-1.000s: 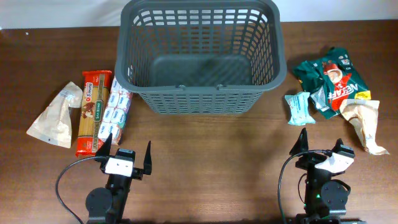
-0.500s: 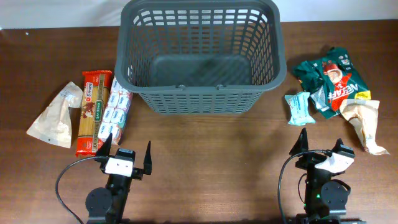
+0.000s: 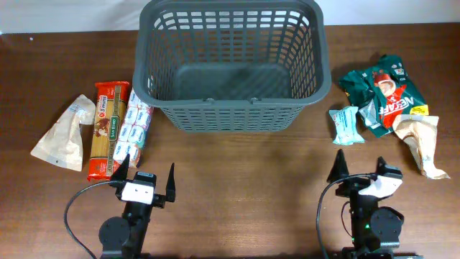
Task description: Pack container
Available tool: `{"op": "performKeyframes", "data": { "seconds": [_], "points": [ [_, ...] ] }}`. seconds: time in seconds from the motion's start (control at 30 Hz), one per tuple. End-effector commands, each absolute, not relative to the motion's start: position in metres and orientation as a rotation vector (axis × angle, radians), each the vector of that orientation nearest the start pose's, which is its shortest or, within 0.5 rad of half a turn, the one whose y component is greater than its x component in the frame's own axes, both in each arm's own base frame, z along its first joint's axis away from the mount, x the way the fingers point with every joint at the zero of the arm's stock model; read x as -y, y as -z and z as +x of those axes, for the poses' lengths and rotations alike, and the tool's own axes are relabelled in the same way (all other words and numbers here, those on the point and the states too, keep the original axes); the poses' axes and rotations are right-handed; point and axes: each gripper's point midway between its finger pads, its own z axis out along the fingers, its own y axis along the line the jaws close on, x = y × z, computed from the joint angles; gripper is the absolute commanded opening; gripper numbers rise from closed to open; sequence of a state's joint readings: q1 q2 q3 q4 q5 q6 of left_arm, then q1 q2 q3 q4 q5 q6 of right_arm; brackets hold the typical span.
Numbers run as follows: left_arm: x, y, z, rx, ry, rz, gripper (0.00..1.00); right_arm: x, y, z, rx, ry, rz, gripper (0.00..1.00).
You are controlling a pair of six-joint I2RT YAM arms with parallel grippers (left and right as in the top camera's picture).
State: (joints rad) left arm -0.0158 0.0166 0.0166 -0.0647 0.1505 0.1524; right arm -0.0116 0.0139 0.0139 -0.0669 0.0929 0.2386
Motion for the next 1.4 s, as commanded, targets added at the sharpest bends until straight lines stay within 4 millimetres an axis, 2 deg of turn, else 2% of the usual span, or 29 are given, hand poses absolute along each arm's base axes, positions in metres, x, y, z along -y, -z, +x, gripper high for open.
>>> {"op": "performKeyframes", "data": {
  "seconds": [0.0, 0.07, 0.13, 0.27, 0.37, 0.5, 0.6, 0.7, 0.8, 0.87, 0.97, 1.13, 1.27, 1.37],
  "points": [
    [0.033, -0.158, 0.244, -1.623, 0.036, 0.260, 0.99, 0.002, -0.166, 0.246, -1.603, -0.297, 0.327, 0.99],
    [0.033, -0.158, 0.244, -1.623, 0.036, 0.260, 0.99, 0.001, -0.180, 0.245, -1.595, -0.305, 0.317, 0.99],
    [0.033, -0.158, 0.244, -1.623, 0.036, 0.260, 0.99, 0.002, -0.194, 0.245, -1.631, -0.238, 0.268, 0.99],
    [0.033, -0.158, 0.244, -1.623, 0.036, 0.260, 0.99, 0.019, -0.232, 0.260, -1.782, -0.059, 0.249, 0.99],
    [0.033, -0.158, 0.244, -1.623, 0.036, 0.260, 0.99, 0.034, -0.269, 0.291, -1.922, 0.018, 0.267, 0.99],
    [0.033, -0.158, 0.244, -1.623, 0.036, 0.260, 0.99, 0.066, -0.310, 0.330, -2.098, 0.086, 0.353, 0.99],
    [0.033, -0.158, 0.244, -1.623, 0.036, 0.260, 0.99, 0.082, -0.329, 0.367, -2.174, 0.079, 0.388, 0.99],
    [0.033, -0.158, 0.244, -1.623, 0.036, 0.260, 0.99, 0.100, -0.333, 0.407, -2.204, 0.118, 0.360, 0.99],
    [0.033, -0.158, 0.244, -1.623, 0.036, 0.260, 0.99, 0.113, -0.313, 0.442, -2.263, 0.182, 0.257, 1.00],
    [0.033, -0.158, 0.244, -1.623, 0.036, 0.260, 0.99, 0.118, -0.288, 0.461, -2.327, 0.219, 0.164, 1.00],
    [0.033, -0.158, 0.244, -1.623, 0.036, 0.260, 0.99, 0.122, -0.239, 0.480, -2.447, 0.282, -0.048, 0.99],
    [0.033, -0.158, 0.244, -1.623, 0.036, 0.260, 0.99, 0.137, -0.165, 0.489, -2.613, 0.344, -0.087, 0.99],
    [0.033, -0.158, 0.244, -1.623, 0.036, 0.260, 0.99, 0.141, -0.118, 0.493, -2.708, 0.346, -0.095, 0.99],
    [0.033, -0.158, 0.244, -1.623, 0.036, 0.260, 0.99, 0.155, -0.089, 0.492, -2.766, 0.446, -0.073, 0.99]
  ]
}}
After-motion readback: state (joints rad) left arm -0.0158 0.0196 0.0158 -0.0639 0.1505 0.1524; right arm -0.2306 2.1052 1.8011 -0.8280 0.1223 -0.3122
